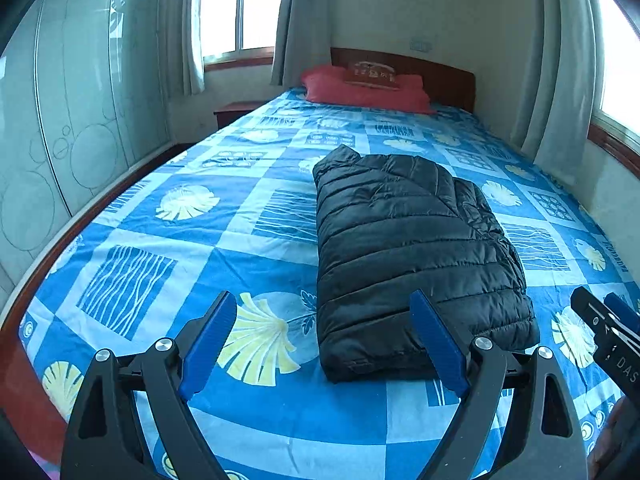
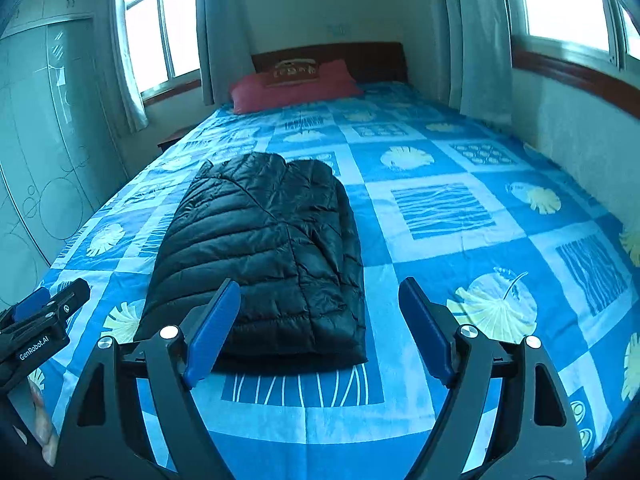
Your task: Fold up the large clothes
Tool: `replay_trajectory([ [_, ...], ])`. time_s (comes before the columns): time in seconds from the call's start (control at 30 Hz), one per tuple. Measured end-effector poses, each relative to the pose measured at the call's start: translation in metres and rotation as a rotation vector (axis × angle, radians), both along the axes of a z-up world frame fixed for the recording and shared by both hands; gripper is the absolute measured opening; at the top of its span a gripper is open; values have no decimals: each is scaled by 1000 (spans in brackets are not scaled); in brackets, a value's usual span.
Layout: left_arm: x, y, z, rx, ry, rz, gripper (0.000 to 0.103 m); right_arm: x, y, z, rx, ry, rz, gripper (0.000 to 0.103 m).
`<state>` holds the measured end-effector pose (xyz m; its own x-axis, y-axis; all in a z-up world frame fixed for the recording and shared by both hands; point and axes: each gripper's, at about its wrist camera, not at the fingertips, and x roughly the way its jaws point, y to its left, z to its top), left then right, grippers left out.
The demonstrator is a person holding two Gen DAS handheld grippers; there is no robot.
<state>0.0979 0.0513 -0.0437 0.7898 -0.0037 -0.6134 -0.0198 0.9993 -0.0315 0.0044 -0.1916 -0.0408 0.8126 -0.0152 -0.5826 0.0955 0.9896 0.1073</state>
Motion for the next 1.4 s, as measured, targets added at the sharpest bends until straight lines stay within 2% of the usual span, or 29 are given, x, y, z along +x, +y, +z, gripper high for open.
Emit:
replay_trajectory([
  [1.4, -3, -12, -8, 11, 31, 1, 88, -4, 6, -7, -2, 10, 11, 82],
])
